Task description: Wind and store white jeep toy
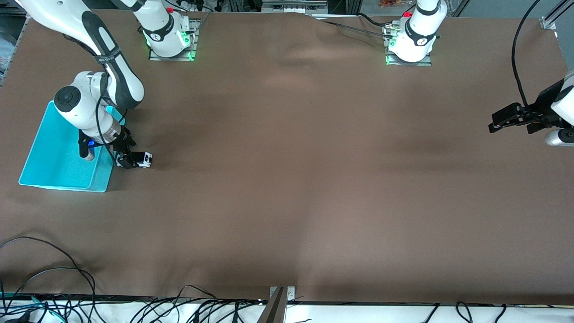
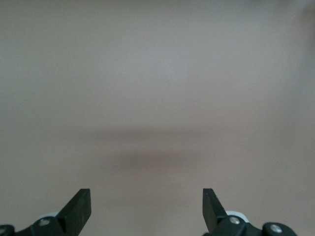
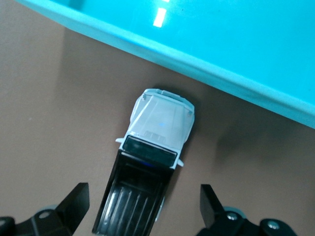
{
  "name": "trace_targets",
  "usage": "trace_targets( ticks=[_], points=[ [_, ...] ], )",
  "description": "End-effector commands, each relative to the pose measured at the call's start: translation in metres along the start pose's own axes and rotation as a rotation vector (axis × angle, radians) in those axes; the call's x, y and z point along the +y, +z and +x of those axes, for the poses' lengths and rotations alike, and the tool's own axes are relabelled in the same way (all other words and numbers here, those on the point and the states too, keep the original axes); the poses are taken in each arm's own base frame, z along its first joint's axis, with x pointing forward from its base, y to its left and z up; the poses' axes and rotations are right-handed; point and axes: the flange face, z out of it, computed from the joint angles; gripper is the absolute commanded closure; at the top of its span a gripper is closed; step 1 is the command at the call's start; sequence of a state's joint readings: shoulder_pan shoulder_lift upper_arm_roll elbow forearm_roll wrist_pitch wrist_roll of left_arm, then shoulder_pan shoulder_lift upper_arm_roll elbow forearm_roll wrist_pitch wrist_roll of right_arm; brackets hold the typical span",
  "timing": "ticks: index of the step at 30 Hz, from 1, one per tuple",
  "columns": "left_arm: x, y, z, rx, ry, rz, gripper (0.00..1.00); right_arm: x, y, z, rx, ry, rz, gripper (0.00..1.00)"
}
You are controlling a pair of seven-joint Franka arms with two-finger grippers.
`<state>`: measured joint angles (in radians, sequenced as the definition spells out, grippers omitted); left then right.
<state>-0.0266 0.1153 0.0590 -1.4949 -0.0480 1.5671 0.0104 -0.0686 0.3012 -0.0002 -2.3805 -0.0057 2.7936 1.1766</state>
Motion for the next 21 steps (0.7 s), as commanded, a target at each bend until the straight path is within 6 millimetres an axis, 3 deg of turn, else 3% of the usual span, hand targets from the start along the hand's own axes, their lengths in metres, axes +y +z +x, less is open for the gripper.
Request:
trace_targets(
  ticks=[1, 17, 18, 21],
  points=[
    [-0.003, 0.0, -0.004, -0.008, 0.022, 0.006, 0.0, -0.004, 0.003, 0.002, 0.004, 0.036, 0.013, 0.0],
    [-0.003, 0.0, -0.004, -0.008, 0.022, 0.006, 0.0, -0.002, 0.022, 0.003, -0.001, 0.068, -0.003, 0.0],
    [-0.003, 0.0, -0.004, -0.008, 0.022, 0.006, 0.0, -0.002, 0.022, 0.003, -0.001, 0.068, -0.004, 0.04],
    [-0.003, 0.0, -0.004, -0.008, 0.022, 0.006, 0.0, -0.003, 0.021, 0.004, 0.0, 0.074, 0.0, 0.36]
  ],
)
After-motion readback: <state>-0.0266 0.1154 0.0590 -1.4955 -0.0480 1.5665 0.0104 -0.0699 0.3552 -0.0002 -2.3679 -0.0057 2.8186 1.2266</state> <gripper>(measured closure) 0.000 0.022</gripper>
